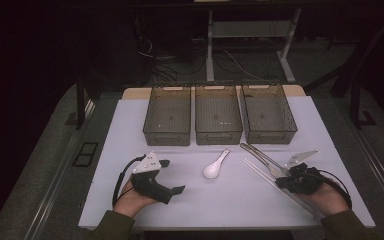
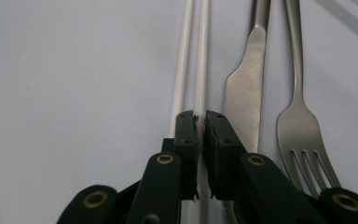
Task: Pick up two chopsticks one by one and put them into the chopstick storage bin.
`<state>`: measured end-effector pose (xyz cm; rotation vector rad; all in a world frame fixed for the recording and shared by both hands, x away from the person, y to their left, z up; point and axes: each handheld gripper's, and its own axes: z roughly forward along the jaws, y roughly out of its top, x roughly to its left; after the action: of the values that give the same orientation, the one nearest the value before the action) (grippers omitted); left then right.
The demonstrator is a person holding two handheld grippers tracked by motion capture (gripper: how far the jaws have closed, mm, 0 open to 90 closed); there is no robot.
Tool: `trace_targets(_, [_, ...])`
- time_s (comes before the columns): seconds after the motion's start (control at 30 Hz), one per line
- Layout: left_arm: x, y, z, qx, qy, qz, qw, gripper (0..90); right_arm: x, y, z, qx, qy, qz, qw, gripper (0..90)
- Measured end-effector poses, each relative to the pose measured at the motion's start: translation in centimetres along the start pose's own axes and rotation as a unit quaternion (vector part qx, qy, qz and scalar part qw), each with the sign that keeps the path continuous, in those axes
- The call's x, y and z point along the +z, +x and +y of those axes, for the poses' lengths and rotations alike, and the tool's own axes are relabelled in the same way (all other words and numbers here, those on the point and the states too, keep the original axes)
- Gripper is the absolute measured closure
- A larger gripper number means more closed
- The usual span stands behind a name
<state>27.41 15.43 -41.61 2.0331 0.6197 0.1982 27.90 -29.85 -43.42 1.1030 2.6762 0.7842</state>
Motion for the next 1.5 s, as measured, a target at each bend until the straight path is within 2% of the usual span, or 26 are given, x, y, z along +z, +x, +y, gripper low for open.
trace_targets(0.4, [0.1,-0.1,0.0,0.000,0.003,0.000,1.0000,0.0,0.1,0.5,-0.2,-0.002,-0.006,-0.019,0.9998,83.4])
trace_targets(0.6, [0.1,-0.1,-0.1,0.001,0.003,0.000,1.0000,0.0,0.1,0.7,-0.3,0.008,-0.007,-0.028,0.9996,84.6])
trace_targets(0.93, [0.0,-0.1,0.0,0.002,0.003,-0.001,1.0000,0.0,0.0,0.6,-0.1,0.014,-0.005,-0.022,0.9996,84.7])
trace_targets(1.5, [0.0,-0.1,-0.1,0.002,0.004,-0.002,1.0000,0.0,-2.2,0.2,0.1,0.025,-0.049,-0.013,0.9984,84.7])
